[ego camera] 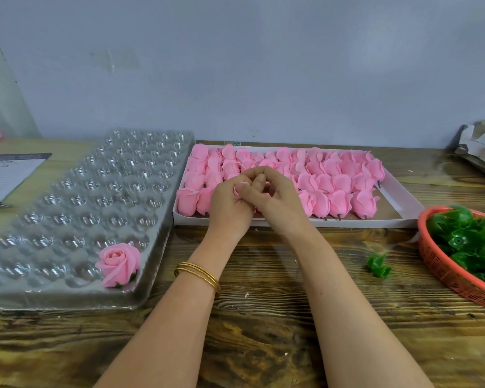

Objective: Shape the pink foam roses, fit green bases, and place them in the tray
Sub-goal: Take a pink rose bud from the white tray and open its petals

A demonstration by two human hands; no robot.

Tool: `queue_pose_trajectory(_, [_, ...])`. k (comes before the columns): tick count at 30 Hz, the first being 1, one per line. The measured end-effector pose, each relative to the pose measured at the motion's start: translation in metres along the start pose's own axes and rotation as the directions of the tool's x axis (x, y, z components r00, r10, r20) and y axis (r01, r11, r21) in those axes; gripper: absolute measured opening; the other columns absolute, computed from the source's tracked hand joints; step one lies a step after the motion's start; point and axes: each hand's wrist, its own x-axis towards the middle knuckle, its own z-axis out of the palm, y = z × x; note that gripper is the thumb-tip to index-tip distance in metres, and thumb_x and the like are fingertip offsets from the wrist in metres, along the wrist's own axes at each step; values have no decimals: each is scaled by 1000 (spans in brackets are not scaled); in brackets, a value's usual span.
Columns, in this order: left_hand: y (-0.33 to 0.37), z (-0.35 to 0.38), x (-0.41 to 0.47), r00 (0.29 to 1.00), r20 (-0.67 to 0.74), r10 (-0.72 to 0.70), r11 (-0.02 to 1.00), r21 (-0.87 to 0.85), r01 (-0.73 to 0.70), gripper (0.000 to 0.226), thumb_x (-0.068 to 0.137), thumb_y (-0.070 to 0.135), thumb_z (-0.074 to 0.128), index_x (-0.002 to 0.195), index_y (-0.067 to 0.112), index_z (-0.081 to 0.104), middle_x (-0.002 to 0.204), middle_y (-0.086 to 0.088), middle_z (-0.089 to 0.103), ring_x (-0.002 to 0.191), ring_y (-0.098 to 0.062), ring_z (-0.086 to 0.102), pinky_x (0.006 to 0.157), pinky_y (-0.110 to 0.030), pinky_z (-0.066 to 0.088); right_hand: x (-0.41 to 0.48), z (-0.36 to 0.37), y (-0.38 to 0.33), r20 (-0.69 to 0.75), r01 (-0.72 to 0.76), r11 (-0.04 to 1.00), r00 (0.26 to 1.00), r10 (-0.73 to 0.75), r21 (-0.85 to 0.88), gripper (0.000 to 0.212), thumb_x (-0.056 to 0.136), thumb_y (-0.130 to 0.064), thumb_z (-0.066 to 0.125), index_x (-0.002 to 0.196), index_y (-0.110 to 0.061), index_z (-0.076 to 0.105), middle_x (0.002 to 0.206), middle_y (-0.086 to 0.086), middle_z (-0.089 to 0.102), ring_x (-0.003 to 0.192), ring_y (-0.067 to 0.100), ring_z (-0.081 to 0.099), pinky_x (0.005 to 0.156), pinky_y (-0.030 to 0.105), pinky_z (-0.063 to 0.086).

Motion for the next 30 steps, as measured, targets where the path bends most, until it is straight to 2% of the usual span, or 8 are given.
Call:
queue_pose_trajectory(3, [2,0,-1,1000,5,-8,1000,15,7,26,98,27,59,93,6,72,84,-5,74,84,-20,71,78,-45,59,0,-1,0,9,8,1000,1000,-8,10,18,87,-15,71,103,-18,63,102,4,67,103,20,63,79,28,57])
queue_pose_trajectory(10, [2,0,-2,999,9,33,999,27,-34,19,99,26,57,86,35,67,88,5,74,86,-10,70,79,-34,60,1,0,0,10,15,1000,1000,-16,13,16,87,-15,71,99,-22,63,100,3,67,102,22,63,80,32,57])
queue_pose_trajectory(13, [4,0,-2,1000,-6,5,1000,-10,-5,23,99,28,56,85,43,66,84,13,74,84,-4,70,75,-27,59,2,0,1,1,11,999,1000,-11,49,13,87,-18,72,96,-23,65,96,0,68,98,19,64,71,24,54])
queue_pose_trajectory(16, [3,-2,-1,998,-51,-30,999,-25,28,27,101,28,52,81,35,68,80,5,73,78,-10,69,68,-29,57,2,1,1,11,-9,995,1000,8,102,16,87,-26,69,98,-15,65,96,3,68,96,18,65,73,26,55])
queue_pose_trajectory(20, [4,-3,0,991,-128,-34,997,-78,24,30,101,27,52,77,9,59,82,-27,62,78,-39,61,70,-56,54,1,-1,1,45,-14,982,999,6,191,20,82,-21,58,96,-11,68,93,7,70,99,23,67,88,34,55])
queue_pose_trajectory(24, [8,-5,2,982,-131,-136,955,-283,94,33,97,30,60,74,7,66,78,-27,64,68,-31,65,58,-40,56,0,-1,1,88,-17,992,996,6,127,32,62,-8,61,93,-13,66,81,-3,68,80,8,65,70,24,55])
queue_pose_trajectory(28, [7,-5,3,968,-63,-242,893,-404,197,22,92,37,63,85,18,71,79,-7,70,83,-26,72,67,-33,58,-1,2,4,97,30,999,995,-32,21,35,70,13,71,103,4,63,95,18,65,88,17,61,80,30,55])
queue_pose_trajectory(30, [8,-5,2,975,-27,-222,892,-410,192,24,89,42,63,72,27,73,75,-5,71,80,-21,72,67,-30,57,-1,2,6,78,40,999,996,-40,-3,33,74,15,69,105,7,61,98,24,64,87,19,59,79,27,54])
